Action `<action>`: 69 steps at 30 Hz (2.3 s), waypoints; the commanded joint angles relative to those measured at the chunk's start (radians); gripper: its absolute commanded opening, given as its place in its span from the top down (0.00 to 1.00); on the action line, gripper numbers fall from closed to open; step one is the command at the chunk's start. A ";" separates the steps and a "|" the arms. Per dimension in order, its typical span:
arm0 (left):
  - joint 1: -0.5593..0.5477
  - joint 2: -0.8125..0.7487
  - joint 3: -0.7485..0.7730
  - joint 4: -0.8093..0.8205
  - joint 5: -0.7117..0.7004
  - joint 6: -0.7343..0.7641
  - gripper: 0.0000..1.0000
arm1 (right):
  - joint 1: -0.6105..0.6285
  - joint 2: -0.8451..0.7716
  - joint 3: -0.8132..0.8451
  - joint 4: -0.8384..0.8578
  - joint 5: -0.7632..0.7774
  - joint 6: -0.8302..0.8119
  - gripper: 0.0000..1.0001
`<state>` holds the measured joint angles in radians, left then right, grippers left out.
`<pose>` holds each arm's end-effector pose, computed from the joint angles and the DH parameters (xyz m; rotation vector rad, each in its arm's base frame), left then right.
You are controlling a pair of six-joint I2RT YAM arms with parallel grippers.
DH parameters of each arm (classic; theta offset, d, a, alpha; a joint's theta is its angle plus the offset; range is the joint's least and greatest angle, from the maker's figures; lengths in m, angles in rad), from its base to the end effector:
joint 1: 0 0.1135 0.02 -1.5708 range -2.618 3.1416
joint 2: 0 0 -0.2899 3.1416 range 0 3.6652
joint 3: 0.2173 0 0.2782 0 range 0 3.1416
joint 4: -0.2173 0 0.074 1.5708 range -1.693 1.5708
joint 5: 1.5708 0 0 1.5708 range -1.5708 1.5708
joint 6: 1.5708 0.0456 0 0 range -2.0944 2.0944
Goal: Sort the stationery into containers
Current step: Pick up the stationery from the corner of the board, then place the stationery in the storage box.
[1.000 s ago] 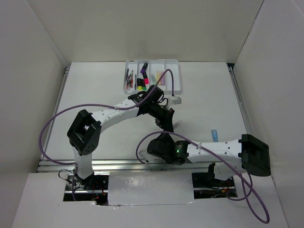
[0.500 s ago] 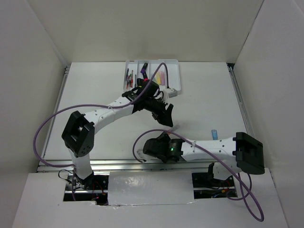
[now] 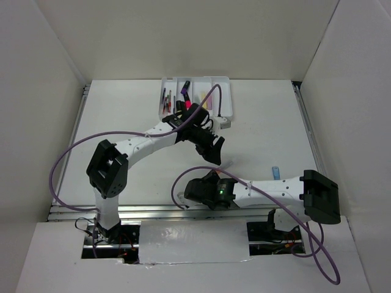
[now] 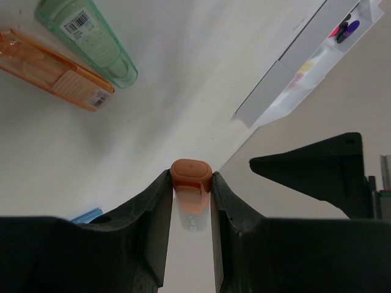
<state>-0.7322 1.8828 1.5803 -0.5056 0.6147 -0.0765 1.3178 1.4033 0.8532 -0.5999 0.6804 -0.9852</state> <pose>0.3268 -0.3291 0.2853 1.0852 2.2213 -1.1025 0.0977 0.2632 0.2086 -2.2174 1.1963 -0.7882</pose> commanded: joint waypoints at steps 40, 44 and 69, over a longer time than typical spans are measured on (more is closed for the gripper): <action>0.066 0.088 0.148 0.056 0.040 -0.097 1.00 | 0.032 -0.033 0.007 0.147 0.166 -0.076 0.27; 0.112 0.124 0.274 0.094 -0.126 -0.135 1.00 | 0.020 -0.102 -0.012 0.088 0.111 0.002 0.27; 0.241 0.665 0.698 0.757 -0.707 -0.241 1.00 | -1.512 -0.270 0.218 -0.256 -1.068 0.727 0.27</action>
<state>-0.4992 2.5290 2.2578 0.1085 -0.0494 -0.3183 -0.1230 1.1290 1.0775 -0.7807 -0.1932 -0.3103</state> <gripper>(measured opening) 0.332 0.735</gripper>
